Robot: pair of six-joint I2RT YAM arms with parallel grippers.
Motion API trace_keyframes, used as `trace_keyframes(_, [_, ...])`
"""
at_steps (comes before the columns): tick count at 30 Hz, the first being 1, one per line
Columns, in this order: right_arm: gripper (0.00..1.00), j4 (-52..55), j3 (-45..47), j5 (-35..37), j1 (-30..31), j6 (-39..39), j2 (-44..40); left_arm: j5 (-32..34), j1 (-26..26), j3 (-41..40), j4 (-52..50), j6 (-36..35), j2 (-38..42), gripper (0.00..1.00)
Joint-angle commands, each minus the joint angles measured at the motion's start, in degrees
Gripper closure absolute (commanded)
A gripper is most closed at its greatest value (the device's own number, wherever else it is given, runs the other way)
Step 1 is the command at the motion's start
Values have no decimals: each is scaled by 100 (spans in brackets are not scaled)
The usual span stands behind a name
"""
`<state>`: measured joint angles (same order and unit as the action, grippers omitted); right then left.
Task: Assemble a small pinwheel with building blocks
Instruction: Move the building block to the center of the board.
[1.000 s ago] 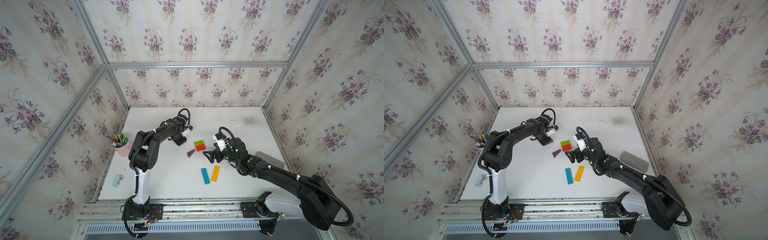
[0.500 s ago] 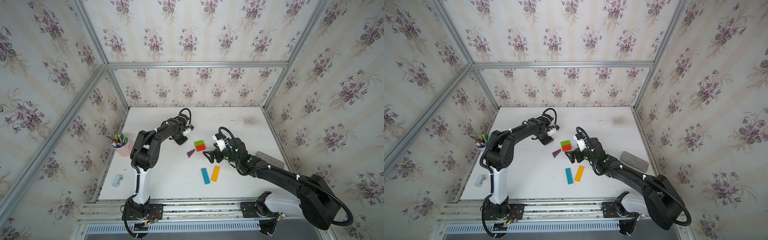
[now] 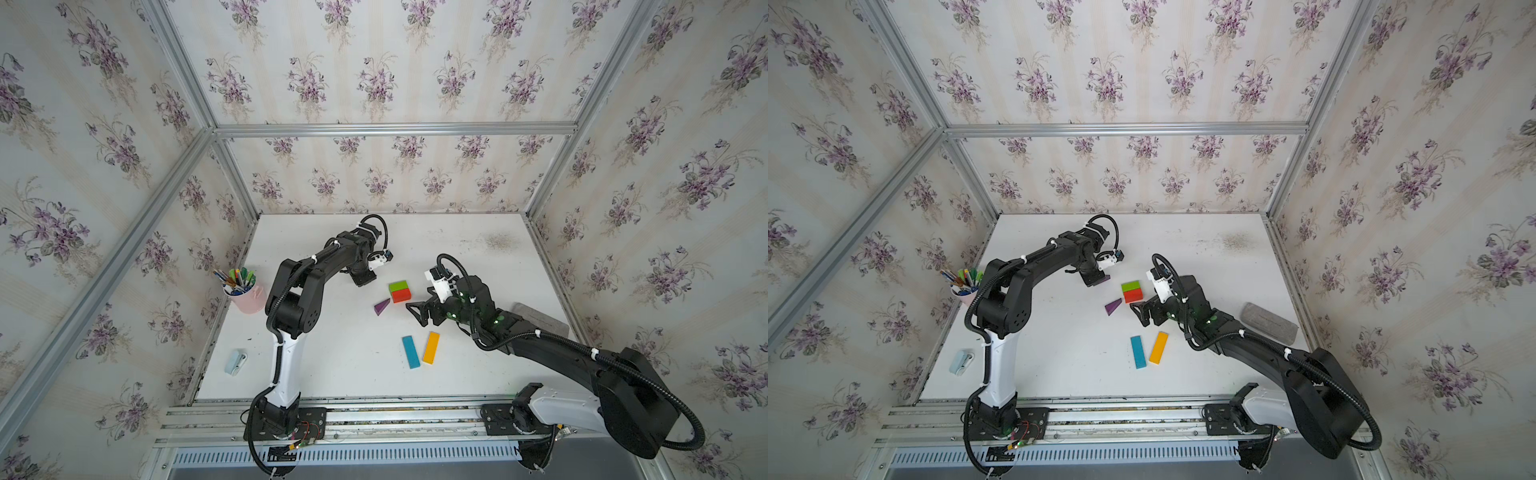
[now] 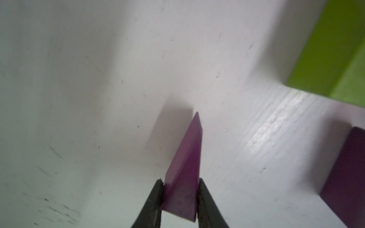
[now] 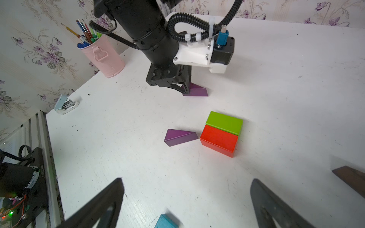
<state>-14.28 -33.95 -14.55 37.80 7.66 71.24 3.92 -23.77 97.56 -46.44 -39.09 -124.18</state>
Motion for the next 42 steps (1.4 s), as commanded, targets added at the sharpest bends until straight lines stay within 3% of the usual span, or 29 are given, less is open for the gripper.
trace_keyframes(1, [0, -110, -24, -5, 1, -54, 22, -236, 4, 239, -265, -645, -87, 72])
trace_keyframes(11, [0, -66, -24, 73, -1, -72, -91, -395, 75, 1138, -631, -1737, -458, 71])
trace_keyframes(20, [0, -57, -5, 97, -27, -72, -172, -478, 43, 1088, -627, -2958, -388, 70])
trace_keyframes(29, [0, -83, -15, 61, -48, -64, -137, -503, 31, 1045, -576, -3037, -503, 70])
trace_keyframes(38, [0, -92, -6, 72, -71, -63, -111, -450, -99, 1544, -582, -3099, -899, 70])
trace_keyframes(42, [0, -136, -21, -10, -97, -41, -42, -430, -102, 1511, -572, -3438, -854, 70])
